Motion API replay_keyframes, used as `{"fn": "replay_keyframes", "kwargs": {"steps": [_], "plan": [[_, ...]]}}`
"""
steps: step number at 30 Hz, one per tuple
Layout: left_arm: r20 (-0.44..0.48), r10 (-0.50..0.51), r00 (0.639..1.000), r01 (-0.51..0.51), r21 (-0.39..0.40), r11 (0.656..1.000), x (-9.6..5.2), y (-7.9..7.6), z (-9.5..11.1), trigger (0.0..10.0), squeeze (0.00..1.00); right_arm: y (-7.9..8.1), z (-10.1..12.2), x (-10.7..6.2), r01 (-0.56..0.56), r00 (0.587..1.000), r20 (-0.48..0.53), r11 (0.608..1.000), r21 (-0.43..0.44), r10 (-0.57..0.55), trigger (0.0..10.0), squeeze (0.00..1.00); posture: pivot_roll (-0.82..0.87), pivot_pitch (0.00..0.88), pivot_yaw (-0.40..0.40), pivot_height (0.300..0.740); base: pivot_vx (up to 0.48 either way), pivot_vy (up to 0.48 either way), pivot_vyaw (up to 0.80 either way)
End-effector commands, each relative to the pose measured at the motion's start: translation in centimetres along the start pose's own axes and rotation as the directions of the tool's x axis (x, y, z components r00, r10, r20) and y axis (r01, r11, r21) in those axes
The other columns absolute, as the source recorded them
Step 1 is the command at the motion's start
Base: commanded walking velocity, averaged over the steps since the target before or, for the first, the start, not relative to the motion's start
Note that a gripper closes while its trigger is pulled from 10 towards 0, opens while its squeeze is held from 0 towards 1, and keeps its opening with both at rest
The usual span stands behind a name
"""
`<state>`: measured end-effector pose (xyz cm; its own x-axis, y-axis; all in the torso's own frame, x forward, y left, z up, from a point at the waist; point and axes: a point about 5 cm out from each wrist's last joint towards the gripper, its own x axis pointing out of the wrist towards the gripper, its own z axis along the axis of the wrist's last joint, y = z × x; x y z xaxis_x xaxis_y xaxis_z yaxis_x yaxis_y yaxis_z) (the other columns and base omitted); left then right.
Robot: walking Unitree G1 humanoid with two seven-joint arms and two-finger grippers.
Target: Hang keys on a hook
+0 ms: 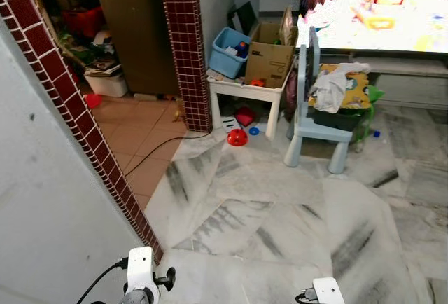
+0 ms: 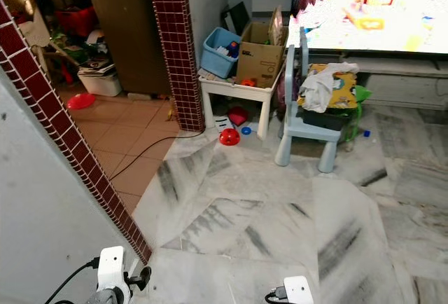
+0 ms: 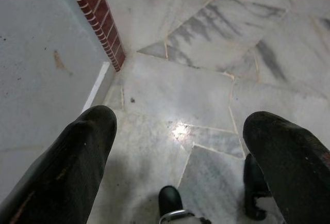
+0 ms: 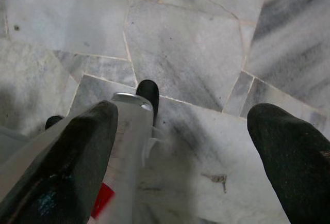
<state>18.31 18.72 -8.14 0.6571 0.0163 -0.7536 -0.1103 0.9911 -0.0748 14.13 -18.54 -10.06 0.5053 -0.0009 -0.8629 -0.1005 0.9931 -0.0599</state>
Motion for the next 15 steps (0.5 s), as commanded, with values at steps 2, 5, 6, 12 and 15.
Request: {"fn": "replay_keyframes", "kwargs": {"steps": [2,5,6,12,15], "plan": [[0.015,0.002,1.0,-0.002,0.011,1.0,0.12,0.05,0.53,10.0,0.0,0.06,-0.38,-0.04,-0.003,1.0,-0.023,1.0,0.0,0.003,10.0,0.0,-0.03,0.0,0.038,0.74,0.0,0.0,-0.69],[0.016,0.002,1.0,-0.002,0.011,1.0,0.11,0.11,0.55,10.0,0.0,0.07,-0.26,-0.01,-0.003,1.0,-0.018,1.0,0.0,0.003,10.0,0.0,-0.03,0.0,0.04,0.74,0.0,0.0,-0.69],[0.02,-0.001,1.0,0.0,0.012,1.0,0.14,0.09,0.67,10.0,0.0,0.1,-0.24,-0.01,-0.004,1.0,-0.017,1.0,0.0,0.004,10.0,0.0,-0.03,0.0,0.043,0.74,0.0,0.0,-0.69],[0.034,-0.015,0.999,0.014,0.011,1.0,0.2,-0.03,0.97,10.0,0.0,-0.03,-0.36,-0.06,-0.004,1.0,-0.017,1.0,0.003,0.004,10.0,0.0,-0.04,0.0,0.047,0.74,0.0,0.0,-0.69],[0.035,-0.016,0.999,0.016,0.013,1.0,0.2,-0.02,1.01,10.0,0.0,-0.11,-0.43,-0.08,-0.001,1.0,-0.019,1.0,0.001,0.001,10.0,0.0,-0.04,0.0,0.047,0.74,0.0,0.0,-0.68]]}}
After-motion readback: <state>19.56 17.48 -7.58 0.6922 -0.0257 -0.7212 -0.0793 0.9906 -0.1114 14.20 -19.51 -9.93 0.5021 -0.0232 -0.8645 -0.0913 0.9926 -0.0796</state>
